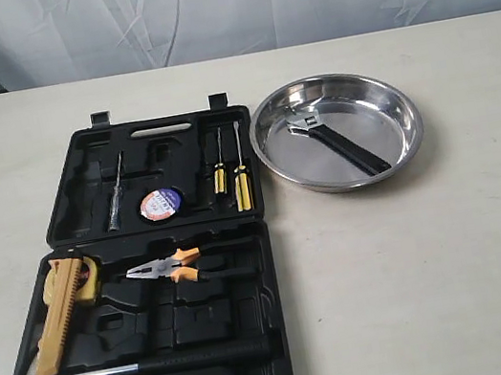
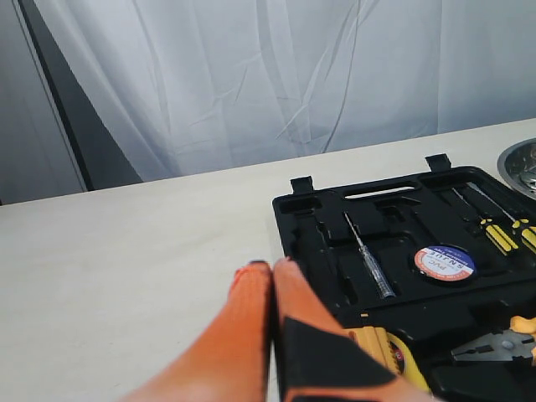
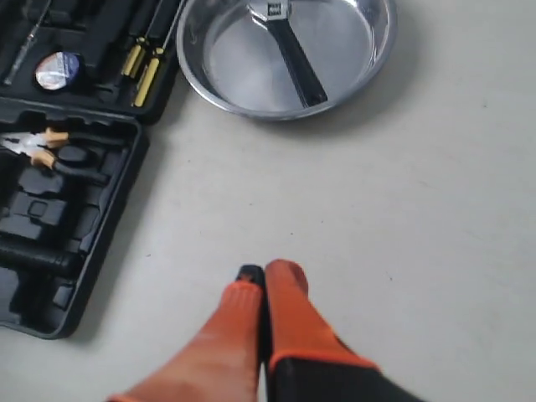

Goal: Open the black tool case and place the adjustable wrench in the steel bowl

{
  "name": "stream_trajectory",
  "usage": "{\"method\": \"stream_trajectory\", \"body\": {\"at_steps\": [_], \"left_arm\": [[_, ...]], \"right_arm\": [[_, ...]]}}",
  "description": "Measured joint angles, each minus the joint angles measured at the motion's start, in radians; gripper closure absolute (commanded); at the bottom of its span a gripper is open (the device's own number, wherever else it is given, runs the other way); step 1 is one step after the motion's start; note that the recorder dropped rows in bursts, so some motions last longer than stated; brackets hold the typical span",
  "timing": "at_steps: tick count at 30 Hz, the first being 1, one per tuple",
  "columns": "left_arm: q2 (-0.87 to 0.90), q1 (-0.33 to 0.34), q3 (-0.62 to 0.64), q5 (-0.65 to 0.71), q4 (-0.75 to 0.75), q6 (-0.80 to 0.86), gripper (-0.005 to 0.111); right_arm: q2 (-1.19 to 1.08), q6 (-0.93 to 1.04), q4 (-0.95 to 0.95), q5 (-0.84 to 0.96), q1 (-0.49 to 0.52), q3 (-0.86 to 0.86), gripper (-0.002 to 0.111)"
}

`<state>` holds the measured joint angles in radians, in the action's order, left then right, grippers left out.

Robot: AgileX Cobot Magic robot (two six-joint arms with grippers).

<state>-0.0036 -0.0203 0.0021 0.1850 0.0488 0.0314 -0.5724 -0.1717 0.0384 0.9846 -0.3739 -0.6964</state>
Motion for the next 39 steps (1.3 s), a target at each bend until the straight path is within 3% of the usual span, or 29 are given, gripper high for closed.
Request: {"method": "stream_trajectory", "body": {"at_steps": [4, 11, 19, 27, 39], "left_arm": [[0.0, 0.0, 0.0, 0.0, 0.0, 0.0, 0.106], [0.0, 0.0, 0.0, 0.0, 0.0, 0.0, 0.106], [0.0, 0.0, 0.0, 0.0, 0.0, 0.0, 0.106], [0.0, 0.0, 0.0, 0.0, 0.0, 0.0, 0.106], [0.0, 0.0, 0.0, 0.0, 0.0, 0.0, 0.106]], "right_arm": [[0.114, 0.016, -0.009, -0.13, 0.02, 0.031, 0.108], [0.402, 0.027, -0.018, -0.599, 0.111, 0.302, 0.108], [0.564, 0.03, -0.017, -0.807, 0.187, 0.653, 0.108], [0.565, 0.03, 0.023, -0.653, 0.205, 0.695, 0.108], [0.565, 0.03, 0.023, -0.636, 0.205, 0.695, 0.108]]}}
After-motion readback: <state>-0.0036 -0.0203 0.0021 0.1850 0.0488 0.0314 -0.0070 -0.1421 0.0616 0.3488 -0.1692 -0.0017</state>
